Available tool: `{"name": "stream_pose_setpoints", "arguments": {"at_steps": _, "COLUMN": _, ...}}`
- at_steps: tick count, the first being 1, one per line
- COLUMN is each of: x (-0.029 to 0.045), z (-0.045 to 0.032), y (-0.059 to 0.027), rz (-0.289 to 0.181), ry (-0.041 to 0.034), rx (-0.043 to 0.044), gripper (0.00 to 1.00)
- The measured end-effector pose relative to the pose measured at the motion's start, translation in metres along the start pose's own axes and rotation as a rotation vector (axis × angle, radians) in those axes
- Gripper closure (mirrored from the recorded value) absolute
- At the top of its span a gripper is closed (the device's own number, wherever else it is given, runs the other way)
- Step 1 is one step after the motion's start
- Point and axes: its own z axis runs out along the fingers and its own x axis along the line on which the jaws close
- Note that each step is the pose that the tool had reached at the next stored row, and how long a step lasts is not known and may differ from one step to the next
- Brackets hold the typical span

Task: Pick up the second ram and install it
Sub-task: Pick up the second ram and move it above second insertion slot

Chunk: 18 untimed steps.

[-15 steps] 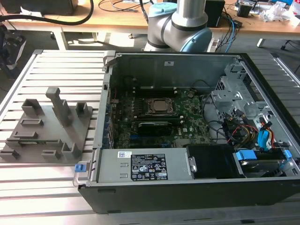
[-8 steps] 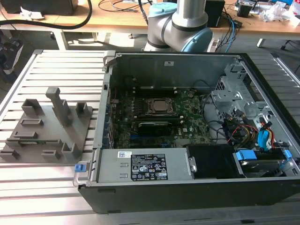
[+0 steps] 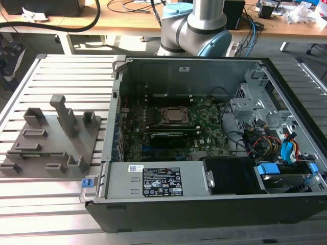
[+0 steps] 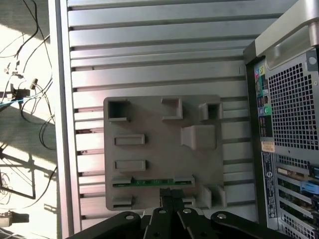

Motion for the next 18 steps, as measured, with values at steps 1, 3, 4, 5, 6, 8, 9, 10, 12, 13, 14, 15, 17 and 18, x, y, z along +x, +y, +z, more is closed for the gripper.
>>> {"name": "stream_pose_setpoints", "arguments": {"at_steps": 1, "x": 0.0000, "z": 0.0000, "y": 0.0000, "rz": -0.017, "ry": 0.0008, "rx": -0.0003, "gripper": 0.89}}
{"name": "stream_pose_setpoints", "arguments": {"at_steps": 3, "x": 0.0000, "z": 0.0001, "y": 0.0000, "rz": -0.060, "ry": 0.0026, "rx": -0.0015, "gripper": 0.89}}
{"name": "stream_pose_setpoints", "arguments": {"at_steps": 4, "x": 0.0000, "z": 0.0001, "y": 0.0000, "rz": -0.075, "ry": 0.0033, "rx": -0.0018, "gripper": 0.89}}
{"name": "stream_pose_setpoints", "arguments": {"at_steps": 5, "x": 0.0000, "z": 0.0000, "y": 0.0000, "rz": -0.103, "ry": 0.0045, "rx": -0.0024, "gripper": 0.89}}
{"name": "stream_pose_setpoints", "arguments": {"at_steps": 6, "x": 0.0000, "z": 0.0000, "y": 0.0000, "rz": -0.136, "ry": 0.0060, "rx": -0.0032, "gripper": 0.89}}
{"name": "stream_pose_setpoints", "arguments": {"at_steps": 8, "x": 0.0000, "z": 0.0000, "y": 0.0000, "rz": -0.182, "ry": 0.0081, "rx": -0.0043, "gripper": 0.89}}
{"name": "stream_pose_setpoints", "arguments": {"at_steps": 9, "x": 0.0000, "z": 0.0000, "y": 0.0000, "rz": -0.224, "ry": 0.0099, "rx": -0.0053, "gripper": 0.89}}
{"name": "stream_pose_setpoints", "arguments": {"at_steps": 10, "x": 0.0000, "z": 0.0000, "y": 0.0000, "rz": -0.261, "ry": 0.0115, "rx": -0.0061, "gripper": 0.89}}
{"name": "stream_pose_setpoints", "arguments": {"at_steps": 12, "x": 0.0000, "z": 0.0000, "y": 0.0000, "rz": -0.351, "ry": 0.0156, "rx": -0.0082, "gripper": 0.89}}
{"name": "stream_pose_setpoints", "arguments": {"at_steps": 13, "x": 0.0000, "z": 0.0000, "y": 0.0000, "rz": -0.368, "ry": 0.0163, "rx": -0.0086, "gripper": 0.89}}
{"name": "stream_pose_setpoints", "arguments": {"at_steps": 14, "x": 0.0000, "z": 0.0000, "y": 0.0000, "rz": -0.383, "ry": 0.0170, "rx": -0.0090, "gripper": 0.89}}
{"name": "stream_pose_setpoints", "arguments": {"at_steps": 15, "x": 0.0000, "z": 0.0000, "y": 0.0000, "rz": -0.415, "ry": 0.0184, "rx": -0.0098, "gripper": 0.89}}
{"name": "stream_pose_setpoints", "arguments": {"at_steps": 17, "x": 0.0000, "z": 0.0000, "y": 0.0000, "rz": -0.452, "ry": 0.0201, "rx": -0.0106, "gripper": 0.89}}
{"name": "stream_pose_setpoints", "arguments": {"at_steps": 18, "x": 0.0000, "z": 0.0000, "y": 0.0000, "rz": -0.486, "ry": 0.0216, "rx": -0.0114, "gripper": 0.89}}
